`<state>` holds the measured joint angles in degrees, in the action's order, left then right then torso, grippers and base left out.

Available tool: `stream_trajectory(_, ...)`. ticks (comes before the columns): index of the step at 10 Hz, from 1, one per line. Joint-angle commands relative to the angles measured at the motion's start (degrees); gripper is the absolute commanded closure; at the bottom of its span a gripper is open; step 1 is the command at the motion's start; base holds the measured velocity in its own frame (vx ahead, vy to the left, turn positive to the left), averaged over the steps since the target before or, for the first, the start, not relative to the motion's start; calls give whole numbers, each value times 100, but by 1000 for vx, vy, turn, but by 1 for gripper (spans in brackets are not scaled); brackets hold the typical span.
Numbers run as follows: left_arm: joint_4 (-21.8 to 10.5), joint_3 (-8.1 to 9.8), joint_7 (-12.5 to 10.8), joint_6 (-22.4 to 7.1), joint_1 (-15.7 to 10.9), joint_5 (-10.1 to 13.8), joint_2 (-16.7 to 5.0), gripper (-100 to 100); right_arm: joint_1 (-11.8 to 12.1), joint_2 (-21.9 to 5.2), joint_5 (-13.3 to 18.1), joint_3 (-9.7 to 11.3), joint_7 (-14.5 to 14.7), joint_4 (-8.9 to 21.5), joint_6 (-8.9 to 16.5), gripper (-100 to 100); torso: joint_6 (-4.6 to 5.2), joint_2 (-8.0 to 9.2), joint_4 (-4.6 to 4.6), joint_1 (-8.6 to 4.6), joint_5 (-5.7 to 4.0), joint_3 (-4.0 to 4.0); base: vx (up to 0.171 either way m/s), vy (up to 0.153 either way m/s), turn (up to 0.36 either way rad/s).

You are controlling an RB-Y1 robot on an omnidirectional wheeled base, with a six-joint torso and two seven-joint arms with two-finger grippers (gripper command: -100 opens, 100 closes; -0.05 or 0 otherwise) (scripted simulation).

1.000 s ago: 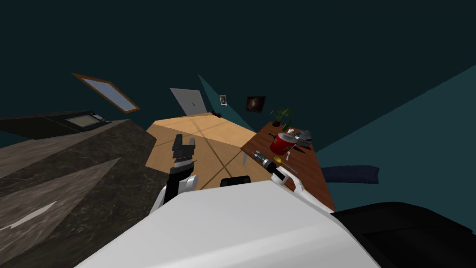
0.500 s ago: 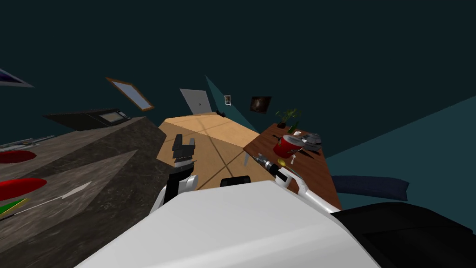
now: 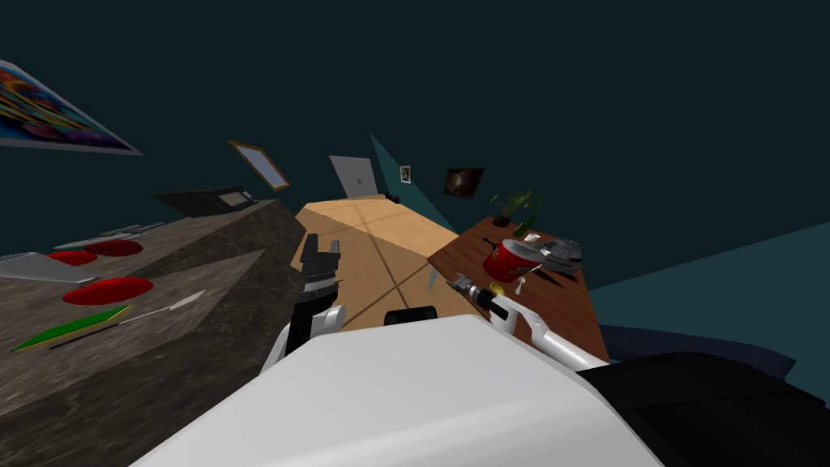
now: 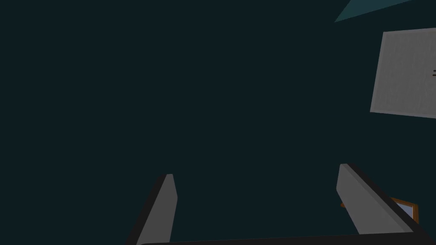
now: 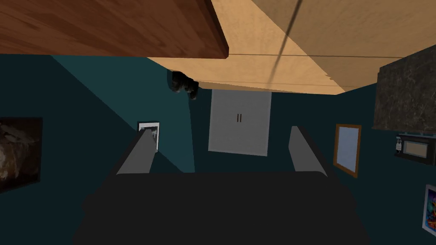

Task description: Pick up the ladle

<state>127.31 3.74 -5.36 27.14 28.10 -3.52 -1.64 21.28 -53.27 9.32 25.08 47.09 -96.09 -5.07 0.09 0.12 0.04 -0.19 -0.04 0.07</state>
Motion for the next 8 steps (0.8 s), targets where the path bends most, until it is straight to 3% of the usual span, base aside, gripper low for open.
stream_trajectory(1,0,0,0,0,0,0,0,0,-28,-256,38,159,286,151,118,-100,0,0,0,0,0,0,-15,-30,164)
stream_trajectory(2,0,0,0,0,0,0,0,0,-28,-256,38,159,303,151,118,-100,-2,-1,-1,-1,0,-1,-13,-29,78)
stream_trajectory(4,0,0,0,0,0,0,0,0,-40,-661,92,420,679,370,321,-100,-2,-1,0,-4,1,-1,-23,-52,205)
stream_trajectory(5,0,0,0,0,0,0,0,0,-40,-662,92,420,745,370,321,-100,-1,1,0,-11,-1,0,-28,-48,56)
stream_trajectory(8,0,0,0,0,0,0,0,0,-36,-1180,148,794,1280,648,603,-100,0,7,1,-12,-2,4,-46,-66,140)
